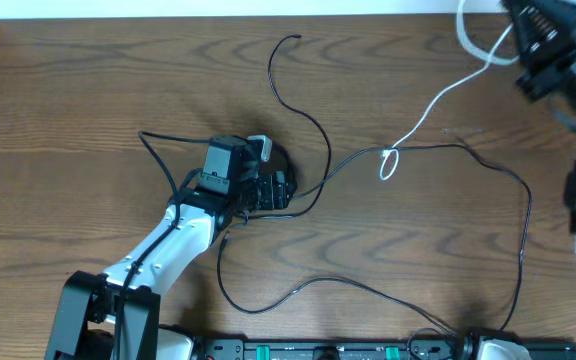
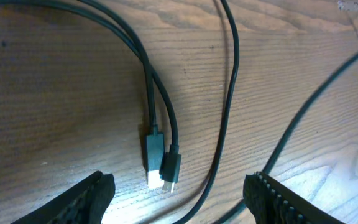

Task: Untangle cables
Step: 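Pull the white cable off the table to the upper right with the right gripper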

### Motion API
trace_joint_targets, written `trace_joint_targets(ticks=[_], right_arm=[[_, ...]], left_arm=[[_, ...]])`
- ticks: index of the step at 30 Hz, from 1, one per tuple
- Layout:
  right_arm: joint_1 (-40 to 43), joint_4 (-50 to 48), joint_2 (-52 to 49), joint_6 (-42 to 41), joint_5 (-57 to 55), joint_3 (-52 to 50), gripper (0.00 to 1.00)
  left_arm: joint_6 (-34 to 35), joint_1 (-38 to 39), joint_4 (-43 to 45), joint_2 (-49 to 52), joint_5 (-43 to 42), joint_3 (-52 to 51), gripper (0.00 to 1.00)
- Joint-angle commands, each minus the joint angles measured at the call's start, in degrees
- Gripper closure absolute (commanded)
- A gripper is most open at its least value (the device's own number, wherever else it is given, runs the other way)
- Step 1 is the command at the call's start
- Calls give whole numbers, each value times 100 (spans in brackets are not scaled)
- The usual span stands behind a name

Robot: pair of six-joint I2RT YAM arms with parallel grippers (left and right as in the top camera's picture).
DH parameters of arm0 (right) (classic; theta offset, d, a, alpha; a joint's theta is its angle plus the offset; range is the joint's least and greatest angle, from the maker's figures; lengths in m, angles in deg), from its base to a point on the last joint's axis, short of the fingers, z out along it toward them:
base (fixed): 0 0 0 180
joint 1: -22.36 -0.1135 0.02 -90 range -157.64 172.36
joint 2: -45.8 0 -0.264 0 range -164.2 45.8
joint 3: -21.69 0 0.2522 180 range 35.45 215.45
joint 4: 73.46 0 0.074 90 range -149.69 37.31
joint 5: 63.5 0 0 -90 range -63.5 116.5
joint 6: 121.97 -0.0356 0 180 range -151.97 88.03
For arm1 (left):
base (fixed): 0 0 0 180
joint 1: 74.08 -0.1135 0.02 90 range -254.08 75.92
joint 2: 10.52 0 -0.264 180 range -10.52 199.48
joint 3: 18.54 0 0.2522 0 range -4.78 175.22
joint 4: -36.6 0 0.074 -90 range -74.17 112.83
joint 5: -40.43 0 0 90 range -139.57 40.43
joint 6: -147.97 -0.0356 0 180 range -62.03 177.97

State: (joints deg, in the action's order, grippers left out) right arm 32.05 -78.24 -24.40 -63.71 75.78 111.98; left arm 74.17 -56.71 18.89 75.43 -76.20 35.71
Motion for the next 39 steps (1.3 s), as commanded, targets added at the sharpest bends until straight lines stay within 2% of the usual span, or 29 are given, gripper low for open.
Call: trace_joint_targets(ticks=[1, 8, 16, 19, 23, 27, 33, 37, 39], right_arm=[[282, 297, -330, 122, 262, 612, 99], [859, 782, -979, 203, 553, 1687, 99], [1600, 977, -1034, 632, 350, 1947, 99], [1878, 949, -1034, 1316, 205, 1947, 99], [2090, 841, -1034, 1945, -623, 1947, 99], [2144, 638, -1034, 2286, -1613, 1947, 99], [2146, 308, -1038, 3263, -2920, 1947, 99], [2146, -120, -1040, 3851, -3445, 1947, 99], [2146, -323, -1049, 4159, -3650, 1947, 99]], left_arm=[[-116, 13, -22, 20, 35, 55, 29], [-116, 13, -57, 20, 35, 55, 29], [-437, 13, -562, 22, 42, 55, 28], [-525, 13, -678, 20, 140, 48, 28], [-520, 13, -673, 22, 647, -59, 29], [-522, 13, -680, 22, 678, -118, 29], [-522, 13, -678, 22, 680, -127, 29], [-525, 13, -715, 22, 706, -127, 29], [-522, 13, -765, 22, 994, -127, 29]])
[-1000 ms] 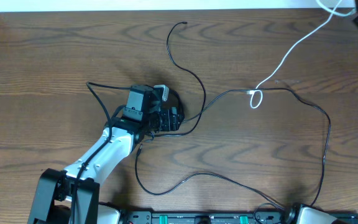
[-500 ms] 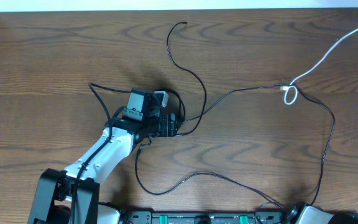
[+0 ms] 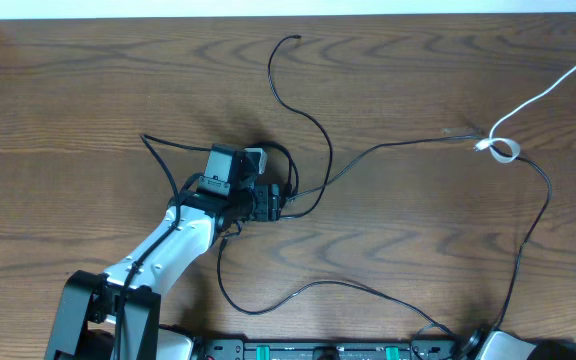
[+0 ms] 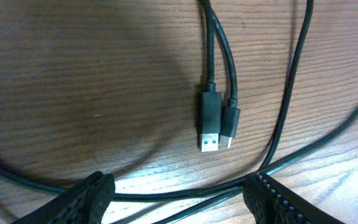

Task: Untangle cables
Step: 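Pull the white cable off the table to the upper right with the right gripper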

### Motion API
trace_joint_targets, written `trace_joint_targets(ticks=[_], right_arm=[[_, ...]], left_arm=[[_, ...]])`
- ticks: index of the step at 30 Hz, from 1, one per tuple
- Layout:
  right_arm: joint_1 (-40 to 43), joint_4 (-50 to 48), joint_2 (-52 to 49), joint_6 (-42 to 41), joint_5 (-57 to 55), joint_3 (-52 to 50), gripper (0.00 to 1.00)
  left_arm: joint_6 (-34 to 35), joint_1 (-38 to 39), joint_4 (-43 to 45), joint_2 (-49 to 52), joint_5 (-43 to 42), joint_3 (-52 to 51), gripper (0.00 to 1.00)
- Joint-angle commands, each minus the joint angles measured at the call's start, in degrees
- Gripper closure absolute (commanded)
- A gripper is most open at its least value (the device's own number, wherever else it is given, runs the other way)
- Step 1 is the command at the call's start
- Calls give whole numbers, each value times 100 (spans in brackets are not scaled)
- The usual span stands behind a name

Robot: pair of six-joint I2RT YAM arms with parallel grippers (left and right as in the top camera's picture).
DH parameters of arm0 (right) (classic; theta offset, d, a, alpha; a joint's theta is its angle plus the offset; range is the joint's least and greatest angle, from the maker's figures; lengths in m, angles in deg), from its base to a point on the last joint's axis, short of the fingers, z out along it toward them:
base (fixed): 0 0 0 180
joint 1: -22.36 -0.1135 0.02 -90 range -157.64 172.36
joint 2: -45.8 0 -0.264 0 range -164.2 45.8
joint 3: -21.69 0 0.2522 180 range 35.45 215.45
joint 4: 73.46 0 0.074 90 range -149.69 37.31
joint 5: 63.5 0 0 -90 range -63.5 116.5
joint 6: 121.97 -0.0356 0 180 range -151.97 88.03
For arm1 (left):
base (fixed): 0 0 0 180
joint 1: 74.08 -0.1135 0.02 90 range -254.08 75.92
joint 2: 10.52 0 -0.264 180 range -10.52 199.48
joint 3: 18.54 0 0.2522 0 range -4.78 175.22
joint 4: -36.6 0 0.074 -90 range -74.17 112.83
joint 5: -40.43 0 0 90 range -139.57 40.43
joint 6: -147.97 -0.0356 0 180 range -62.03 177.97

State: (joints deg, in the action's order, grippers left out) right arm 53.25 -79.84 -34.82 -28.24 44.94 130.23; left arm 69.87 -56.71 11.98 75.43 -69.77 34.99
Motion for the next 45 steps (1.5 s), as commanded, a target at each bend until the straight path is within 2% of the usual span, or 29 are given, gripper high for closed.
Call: trace_joint_targets(ticks=[1, 6, 15, 23, 25, 29, 37, 45], right_arm=[[26, -186, -13, 708, -640, 122, 99], [122, -133, -264, 1333, -1294, 122, 99], [850, -396, -1010, 1327, -1683, 122, 99], [1440, 813, -1366, 1305, -1681, 122, 99], [1532, 966, -1576, 1303, -1681, 122, 99], [1718, 1506, -2041, 1303, -1681, 120, 99], [2177, 2931, -3042, 1209, -1681, 120, 99], [2339, 3862, -3670, 852, -1298, 118, 99]], left_arm=[[-90, 13, -79, 22, 396, -55, 29], [-66, 13, -63, 22, 463, -55, 29], [234, 13, -68, 22, 466, -55, 29], [232, 7, -219, 22, 496, -55, 30], [232, 7, -391, 13, 632, -52, 34], [232, 7, -595, 7, 896, -52, 35], [343, 9, -385, 9, 890, -52, 35], [542, 9, -262, 9, 872, -52, 35]])
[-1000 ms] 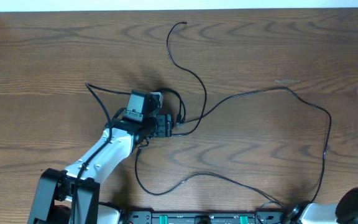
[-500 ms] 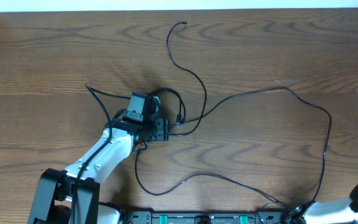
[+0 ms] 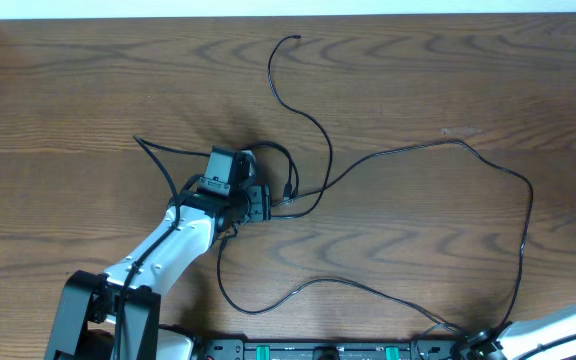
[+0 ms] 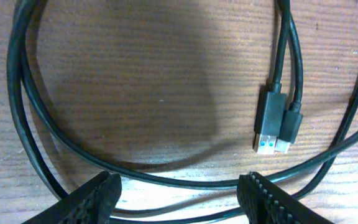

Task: Untangle cables

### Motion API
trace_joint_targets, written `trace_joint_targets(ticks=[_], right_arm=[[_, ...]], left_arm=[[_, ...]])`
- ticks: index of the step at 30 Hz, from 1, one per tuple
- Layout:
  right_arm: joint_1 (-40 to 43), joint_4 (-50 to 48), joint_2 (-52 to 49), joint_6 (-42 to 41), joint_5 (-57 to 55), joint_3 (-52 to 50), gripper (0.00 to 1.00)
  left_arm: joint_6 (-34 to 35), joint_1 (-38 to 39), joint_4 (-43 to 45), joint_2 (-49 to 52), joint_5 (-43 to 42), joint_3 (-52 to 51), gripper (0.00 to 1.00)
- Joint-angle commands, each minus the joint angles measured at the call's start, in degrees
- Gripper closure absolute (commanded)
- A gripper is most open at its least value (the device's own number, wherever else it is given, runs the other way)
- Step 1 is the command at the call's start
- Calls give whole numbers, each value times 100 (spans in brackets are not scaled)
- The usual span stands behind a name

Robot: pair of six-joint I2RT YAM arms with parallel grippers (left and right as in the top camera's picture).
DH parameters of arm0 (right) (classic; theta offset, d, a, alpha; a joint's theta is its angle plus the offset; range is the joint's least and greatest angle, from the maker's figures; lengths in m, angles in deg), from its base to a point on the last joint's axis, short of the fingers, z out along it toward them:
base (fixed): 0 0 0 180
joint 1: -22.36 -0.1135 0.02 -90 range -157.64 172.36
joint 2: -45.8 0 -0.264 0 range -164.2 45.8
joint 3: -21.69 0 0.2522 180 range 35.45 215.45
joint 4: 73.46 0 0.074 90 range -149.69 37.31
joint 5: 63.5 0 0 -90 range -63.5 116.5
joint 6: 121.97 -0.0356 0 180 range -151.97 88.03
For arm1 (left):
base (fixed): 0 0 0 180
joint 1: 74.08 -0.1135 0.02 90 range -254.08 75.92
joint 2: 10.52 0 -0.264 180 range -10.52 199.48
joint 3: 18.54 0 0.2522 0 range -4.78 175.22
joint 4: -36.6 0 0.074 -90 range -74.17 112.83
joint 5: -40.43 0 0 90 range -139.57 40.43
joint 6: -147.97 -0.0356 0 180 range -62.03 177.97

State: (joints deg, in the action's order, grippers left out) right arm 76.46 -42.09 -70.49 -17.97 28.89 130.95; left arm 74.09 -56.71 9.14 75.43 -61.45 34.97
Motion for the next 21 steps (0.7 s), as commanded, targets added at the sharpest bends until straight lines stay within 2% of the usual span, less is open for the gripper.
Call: trace_joint_targets(ticks=[1, 3, 5, 7, 8, 10, 12, 14, 18, 21], right_arm=[[17, 197, -138, -175, 568, 39, 99], [17, 323, -160, -175, 940, 37, 99], [17, 437, -177, -175, 1325, 37, 94], [13, 579, -181, -177, 1534, 37, 62], [11, 645, -181, -179, 1537, 37, 33], [11, 793, -181, -179, 1537, 37, 13], [11, 981, -181, -179, 1631, 37, 4], [7, 1204, -181, -177, 2083, 37, 1], [-50, 1340, -181, -214, 3488, 37, 1], [-334, 1375, -181, -542, 4419, 37, 1]], left_arm=[[166, 9, 50, 9, 39, -50, 35], [179, 9, 90, 9, 37, -50, 35], [181, 9, 116, 9, 37, -50, 35], [179, 9, 118, 9, 37, -50, 35], [179, 9, 118, 9, 37, -50, 35], [181, 9, 120, 9, 37, -50, 35], [186, 9, 120, 9, 37, -50, 35], [223, 9, 138, 9, 35, -50, 35], [221, 9, 258, 9, -57, -50, 35], [221, 9, 525, 9, -380, -50, 35]])
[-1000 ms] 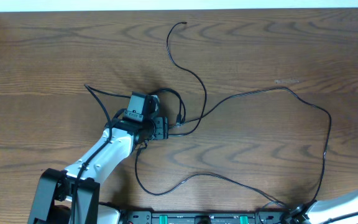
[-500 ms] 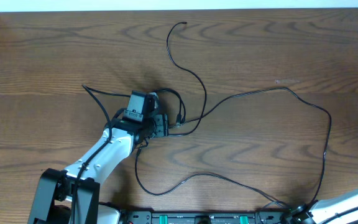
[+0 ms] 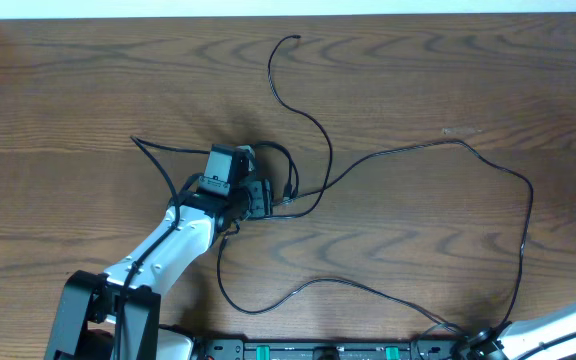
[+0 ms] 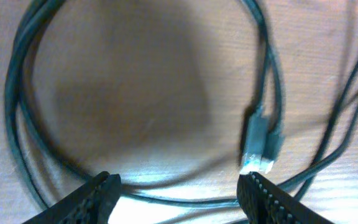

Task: Untangle cables

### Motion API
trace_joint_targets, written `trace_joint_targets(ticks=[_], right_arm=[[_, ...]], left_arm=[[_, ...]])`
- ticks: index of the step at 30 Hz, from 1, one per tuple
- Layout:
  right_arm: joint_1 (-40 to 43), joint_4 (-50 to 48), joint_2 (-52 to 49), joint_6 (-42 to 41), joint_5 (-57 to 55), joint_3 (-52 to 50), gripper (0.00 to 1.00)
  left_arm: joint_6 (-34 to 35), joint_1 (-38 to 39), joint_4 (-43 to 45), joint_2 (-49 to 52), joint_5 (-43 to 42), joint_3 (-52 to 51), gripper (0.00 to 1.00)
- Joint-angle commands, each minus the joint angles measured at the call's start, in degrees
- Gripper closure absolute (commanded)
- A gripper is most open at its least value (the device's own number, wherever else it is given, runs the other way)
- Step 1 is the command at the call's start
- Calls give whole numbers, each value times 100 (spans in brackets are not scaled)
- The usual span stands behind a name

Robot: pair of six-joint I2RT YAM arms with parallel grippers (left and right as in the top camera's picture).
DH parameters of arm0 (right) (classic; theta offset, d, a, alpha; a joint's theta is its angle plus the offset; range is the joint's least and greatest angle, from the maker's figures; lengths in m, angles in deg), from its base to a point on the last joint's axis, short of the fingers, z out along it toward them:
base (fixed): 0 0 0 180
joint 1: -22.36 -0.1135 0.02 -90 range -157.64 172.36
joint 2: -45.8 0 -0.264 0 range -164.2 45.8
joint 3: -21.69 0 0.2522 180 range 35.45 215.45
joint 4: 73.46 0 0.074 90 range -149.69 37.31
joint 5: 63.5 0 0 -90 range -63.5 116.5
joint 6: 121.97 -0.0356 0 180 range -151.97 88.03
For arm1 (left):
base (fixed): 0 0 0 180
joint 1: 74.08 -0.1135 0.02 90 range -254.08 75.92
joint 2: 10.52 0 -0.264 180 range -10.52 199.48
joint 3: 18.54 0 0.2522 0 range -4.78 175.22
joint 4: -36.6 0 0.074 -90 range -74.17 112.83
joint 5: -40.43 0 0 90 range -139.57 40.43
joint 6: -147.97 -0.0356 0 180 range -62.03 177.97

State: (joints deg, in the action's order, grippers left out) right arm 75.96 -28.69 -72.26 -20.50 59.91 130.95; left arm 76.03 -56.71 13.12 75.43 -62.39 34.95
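Note:
Black cables (image 3: 318, 150) lie tangled across the wooden table, one long strand looping right (image 3: 524, 230). My left gripper (image 3: 260, 200) hovers open over the knot near the table's middle. In the left wrist view, blurred, two plugs (image 4: 261, 144) lie side by side between the open fingers (image 4: 98, 194), with a double loop of black cable (image 4: 17, 112) curving round at the left and a strand crossing just before the fingertips. Nothing is gripped. The right gripper is out of view; only a bit of its arm (image 3: 568, 322) shows at the bottom right.
The table's far edge meets a white wall (image 3: 268, 8) at the top. A rail with green-marked fittings (image 3: 318, 350) runs along the near edge.
The left gripper has shifted slightly; the two plugs sit a little further left and lower in its view, which is now blurred. The cable's left end moved slightly too.
At first the right gripper held a white cable at the upper right, its end looped in the black one. Then the white cable's end lay further right, then it was gone from the table. The left gripper stayed open over the plugs, shifting leftward.

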Motion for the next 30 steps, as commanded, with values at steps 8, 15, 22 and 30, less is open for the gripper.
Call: trace_joint_targets(ticks=[8, 15, 22, 30], right_arm=[[-1838, 623, -4, 452, 1462, 33, 1], [-3375, 868, -4, 1091, 739, -125, 1], [-5202, 376, -7, 798, 625, -765, 1], [-6467, -1040, -13, -782, 417, -1598, 1]], left_arm=[[22, 9, 321, 9, -162, -48, 34], [131, -22, 367, 9, 417, -48, 28], [802, -595, 393, 9, 752, -50, 25], [800, -695, 229, 9, 752, -50, 25]])
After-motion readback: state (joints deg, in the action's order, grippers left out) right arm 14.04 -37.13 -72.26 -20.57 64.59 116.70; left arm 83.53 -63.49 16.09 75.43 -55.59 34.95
